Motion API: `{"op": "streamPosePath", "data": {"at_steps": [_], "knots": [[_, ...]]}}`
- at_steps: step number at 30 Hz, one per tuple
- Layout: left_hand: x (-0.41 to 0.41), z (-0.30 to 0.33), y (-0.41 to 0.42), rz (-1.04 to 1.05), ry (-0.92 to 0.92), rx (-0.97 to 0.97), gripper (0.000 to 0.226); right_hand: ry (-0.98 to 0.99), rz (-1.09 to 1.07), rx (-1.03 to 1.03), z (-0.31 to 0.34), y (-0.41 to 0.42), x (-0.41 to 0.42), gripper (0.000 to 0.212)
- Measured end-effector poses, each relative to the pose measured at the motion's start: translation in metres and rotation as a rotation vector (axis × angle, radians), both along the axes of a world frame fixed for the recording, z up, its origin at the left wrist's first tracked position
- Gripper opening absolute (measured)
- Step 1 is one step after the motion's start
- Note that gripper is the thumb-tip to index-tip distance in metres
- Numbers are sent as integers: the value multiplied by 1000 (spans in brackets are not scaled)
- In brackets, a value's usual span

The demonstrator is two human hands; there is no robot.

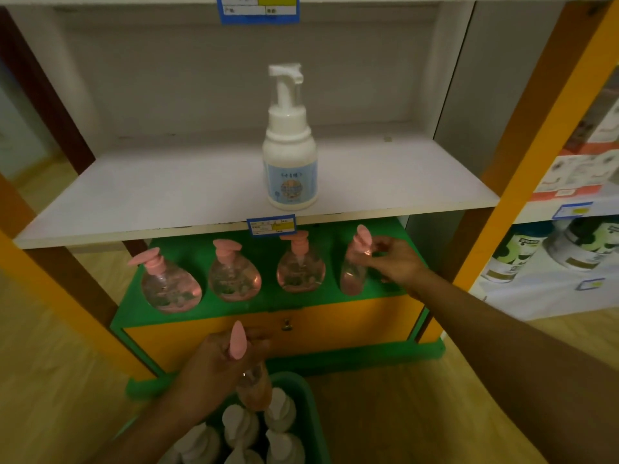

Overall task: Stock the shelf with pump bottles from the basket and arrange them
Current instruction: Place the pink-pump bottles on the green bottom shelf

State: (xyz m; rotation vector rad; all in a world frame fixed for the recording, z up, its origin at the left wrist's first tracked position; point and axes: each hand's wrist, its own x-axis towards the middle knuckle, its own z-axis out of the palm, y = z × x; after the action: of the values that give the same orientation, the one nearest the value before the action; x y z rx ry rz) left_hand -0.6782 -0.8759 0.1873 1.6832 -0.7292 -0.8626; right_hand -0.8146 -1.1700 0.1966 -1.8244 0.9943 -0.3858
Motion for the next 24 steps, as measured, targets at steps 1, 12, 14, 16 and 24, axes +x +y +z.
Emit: {"op": "streamPosePath", "data": {"at_steps": [1,12,14,16,24], "knots": [[1,-1,0,0,-4,2,81,34,-45,-50,-1,0,6,61],[1,2,3,10,0,-19,73,150,-113,-383,-6,3,12,57],[1,2,4,0,-9,-22,72,151,-142,-388,-6,5,12,53],[2,2,5,-2,-7,-32,71,154,-155,-404,-8,8,13,50],[1,9,2,-5,25,-105,55,88,-79,-270,-7,20,-9,93]]}}
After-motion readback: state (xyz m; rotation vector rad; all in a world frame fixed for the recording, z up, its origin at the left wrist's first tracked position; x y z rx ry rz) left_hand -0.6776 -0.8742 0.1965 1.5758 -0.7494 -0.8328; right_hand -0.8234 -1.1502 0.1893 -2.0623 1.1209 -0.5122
